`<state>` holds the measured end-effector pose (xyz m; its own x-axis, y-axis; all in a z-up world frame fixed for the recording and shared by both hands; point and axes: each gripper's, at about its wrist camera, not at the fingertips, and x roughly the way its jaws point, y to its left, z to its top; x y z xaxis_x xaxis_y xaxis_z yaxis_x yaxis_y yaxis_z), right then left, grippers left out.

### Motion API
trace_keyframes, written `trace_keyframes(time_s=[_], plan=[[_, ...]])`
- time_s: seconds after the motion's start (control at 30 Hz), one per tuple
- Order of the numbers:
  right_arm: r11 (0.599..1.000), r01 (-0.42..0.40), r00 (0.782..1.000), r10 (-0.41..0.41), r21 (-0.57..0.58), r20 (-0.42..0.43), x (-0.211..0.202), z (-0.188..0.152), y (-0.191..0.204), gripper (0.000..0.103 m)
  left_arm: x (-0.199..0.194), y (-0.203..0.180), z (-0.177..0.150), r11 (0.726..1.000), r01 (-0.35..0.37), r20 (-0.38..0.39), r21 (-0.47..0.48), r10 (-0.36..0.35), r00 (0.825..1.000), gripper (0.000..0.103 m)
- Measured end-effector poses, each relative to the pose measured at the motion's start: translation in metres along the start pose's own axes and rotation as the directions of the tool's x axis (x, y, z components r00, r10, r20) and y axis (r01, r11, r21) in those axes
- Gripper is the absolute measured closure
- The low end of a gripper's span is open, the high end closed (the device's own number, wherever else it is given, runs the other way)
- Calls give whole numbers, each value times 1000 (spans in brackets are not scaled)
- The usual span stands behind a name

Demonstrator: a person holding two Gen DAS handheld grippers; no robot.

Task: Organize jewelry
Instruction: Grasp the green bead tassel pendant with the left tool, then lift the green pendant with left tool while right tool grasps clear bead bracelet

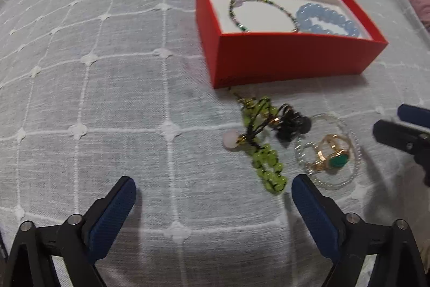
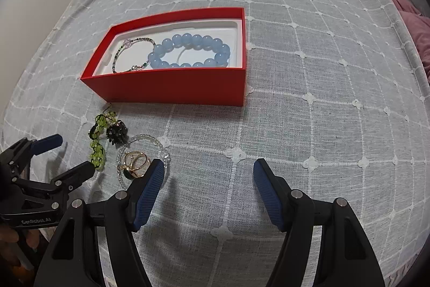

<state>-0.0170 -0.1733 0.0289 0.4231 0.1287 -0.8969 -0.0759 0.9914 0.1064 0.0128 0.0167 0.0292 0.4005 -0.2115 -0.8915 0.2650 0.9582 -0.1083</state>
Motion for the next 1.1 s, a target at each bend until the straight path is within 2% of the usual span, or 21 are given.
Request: trace_keyframes(time_s=[0.13, 0.2, 0.27, 0.4, 0.67, 0.8, 0.97, 1.1], plan=[[1000, -2, 1000, 2, -4, -6, 1, -2, 1, 31, -1, -4, 5, 998, 54, 23, -20, -54, 998, 34], [1000, -4, 1000, 3, -8, -8, 1, -2, 2, 31, -3, -6, 7, 998, 68, 39, -10, -68, 997, 46], [1000, -5, 1000, 5, -7, -8, 1, -2, 2, 31, -3, -10, 10, 997, 81, 57, 3, -81, 995, 50], [1000, -15, 1000, 15, -2, -20, 4, -4, 3, 31, 2, -18, 14, 997, 69, 69, 29, -71, 995, 67], [999, -32, 999, 31, -7, -27, 6, -6, 5, 31, 11, -20, 19, 999, 38, 70, 36, -40, 997, 77], [999, -35, 999, 35, 0, -36, 9, -7, 5, 31, 16, -18, 20, 1000, 9, 62, 28, -11, 998, 87], [999, -37, 999, 36, -17, -32, 10, -9, 10, 31, 13, -15, 20, 1000, 9, 57, 1, -9, 998, 95], [996, -55, 998, 54, -72, -17, 7, -11, 22, 31, 9, -10, 19, 999, 5, 61, -32, -3, 998, 95]])
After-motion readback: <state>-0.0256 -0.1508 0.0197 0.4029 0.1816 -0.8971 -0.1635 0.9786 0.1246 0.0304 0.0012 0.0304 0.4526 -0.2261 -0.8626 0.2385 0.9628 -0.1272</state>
